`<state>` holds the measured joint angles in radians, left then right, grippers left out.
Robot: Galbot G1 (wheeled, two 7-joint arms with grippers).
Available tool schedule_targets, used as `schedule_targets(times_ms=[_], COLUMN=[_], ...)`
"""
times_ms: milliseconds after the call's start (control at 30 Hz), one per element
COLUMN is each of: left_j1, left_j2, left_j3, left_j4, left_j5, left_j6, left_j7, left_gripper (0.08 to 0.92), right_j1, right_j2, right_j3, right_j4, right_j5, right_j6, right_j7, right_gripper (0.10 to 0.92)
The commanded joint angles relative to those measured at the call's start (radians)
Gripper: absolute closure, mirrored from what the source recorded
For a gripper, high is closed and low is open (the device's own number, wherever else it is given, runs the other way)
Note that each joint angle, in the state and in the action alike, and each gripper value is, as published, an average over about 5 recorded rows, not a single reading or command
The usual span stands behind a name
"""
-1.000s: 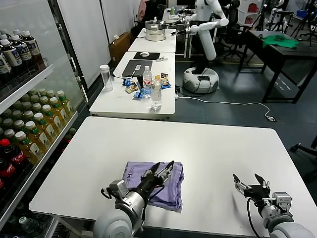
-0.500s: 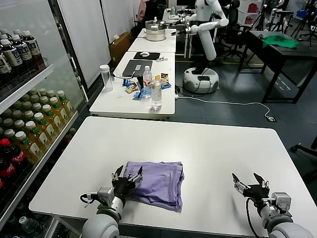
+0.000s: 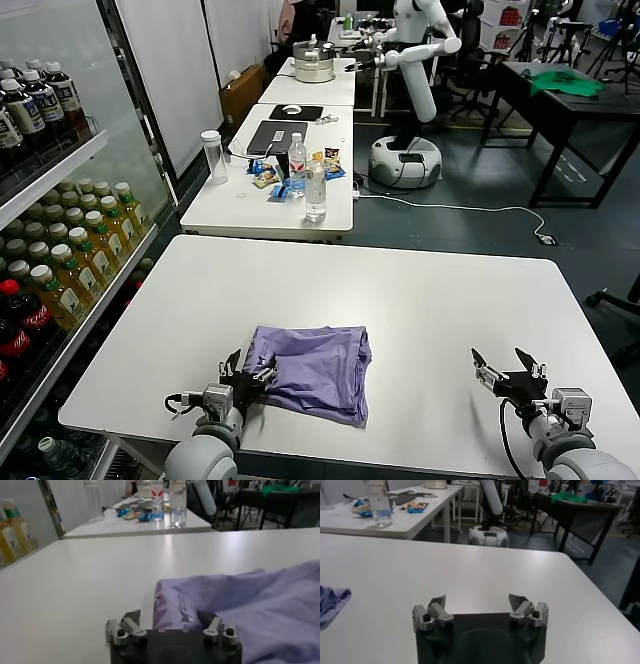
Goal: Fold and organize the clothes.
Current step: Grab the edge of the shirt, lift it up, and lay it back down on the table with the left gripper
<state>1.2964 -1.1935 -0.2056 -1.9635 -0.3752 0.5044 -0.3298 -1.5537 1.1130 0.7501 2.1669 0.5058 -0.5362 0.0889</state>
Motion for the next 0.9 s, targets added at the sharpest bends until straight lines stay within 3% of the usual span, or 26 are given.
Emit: schedule_targets(times_ms=[33,333,600,767,900], left_j1=[-0.001,-0.004,-0.004,-0.004,-0.014], left_j2=[0.005,-0.019,-0.02,0.024,0.1], left_j3=[-0.022,-0.104,-0.278,-0.42,-0.571], left_j4=[-0.011,-0.028,-0.063,-0.084,-0.087], left_j5=[-0.256,-0.55,-0.854,-0.989,-1.107], left_j6=[0.059,0.03,0.03,0.055,0.076], left_j7=[0.01,0.002,-0.015,-0.014,-0.014], left_gripper=[0.344,0.604,0.829,0.863,0.863], right_j1=[0.0,-0.015,-0.025,-0.025,-0.023], right_j2=[-0.003,-0.008,-0.009,-0.007,-0.003], right_j3=[0.005,0.019,0.031,0.031,0.027], right_j4=[0.004,0.023,0.038,0.039,0.04], right_j5=[0.004,0.011,0.017,0.018,0.018], right_j6=[-0.002,-0.003,-0.003,-0.002,0.0], right_j7=[0.002,0.003,0.004,0.004,0.003], right_gripper=[0.203,0.203,0.203,0.203,0.203])
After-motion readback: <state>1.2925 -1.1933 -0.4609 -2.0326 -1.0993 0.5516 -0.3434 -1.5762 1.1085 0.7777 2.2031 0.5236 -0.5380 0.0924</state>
